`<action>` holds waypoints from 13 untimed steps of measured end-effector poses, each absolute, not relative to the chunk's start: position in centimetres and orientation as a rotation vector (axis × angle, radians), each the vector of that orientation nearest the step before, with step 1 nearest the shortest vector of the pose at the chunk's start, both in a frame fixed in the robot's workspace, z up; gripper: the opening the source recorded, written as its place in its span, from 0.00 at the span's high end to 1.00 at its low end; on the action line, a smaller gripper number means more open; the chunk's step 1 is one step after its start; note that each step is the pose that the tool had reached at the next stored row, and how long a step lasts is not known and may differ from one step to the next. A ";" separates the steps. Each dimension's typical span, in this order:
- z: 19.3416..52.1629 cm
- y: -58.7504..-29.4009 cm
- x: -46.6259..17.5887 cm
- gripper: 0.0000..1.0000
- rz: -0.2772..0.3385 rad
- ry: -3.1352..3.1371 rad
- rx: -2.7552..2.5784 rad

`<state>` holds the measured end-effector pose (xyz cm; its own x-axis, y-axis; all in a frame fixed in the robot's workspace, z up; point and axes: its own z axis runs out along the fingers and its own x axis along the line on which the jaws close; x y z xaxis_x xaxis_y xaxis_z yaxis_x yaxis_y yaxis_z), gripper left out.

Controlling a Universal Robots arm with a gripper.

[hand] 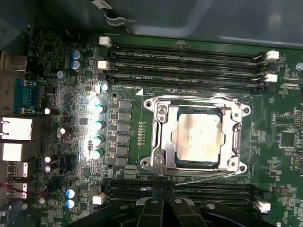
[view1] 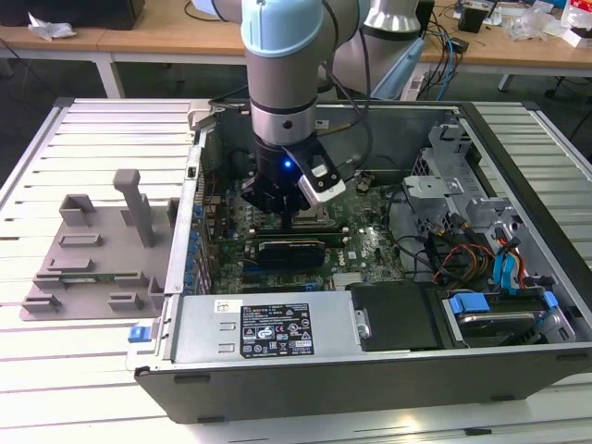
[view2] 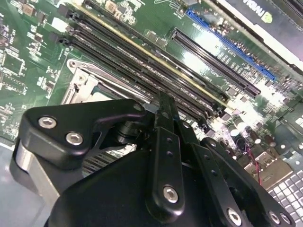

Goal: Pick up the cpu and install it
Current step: 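Install the second cpu locking lever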

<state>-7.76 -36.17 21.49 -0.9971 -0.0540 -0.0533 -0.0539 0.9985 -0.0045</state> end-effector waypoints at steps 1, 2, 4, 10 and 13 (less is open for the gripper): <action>21.4 -36.2 -7.8 0.89 0.005 3.087 -0.083; 21.2 -36.2 -7.9 0.89 0.024 3.086 -0.083; 21.1 -36.2 -8.0 0.89 0.052 3.085 -0.082; 20.6 -36.2 -8.3 0.89 0.101 3.082 -0.080; 20.6 -36.2 -8.3 0.89 0.101 3.082 -0.080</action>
<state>-8.32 -36.23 20.60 -0.9970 -0.0501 -0.0586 -0.0538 0.9965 0.0641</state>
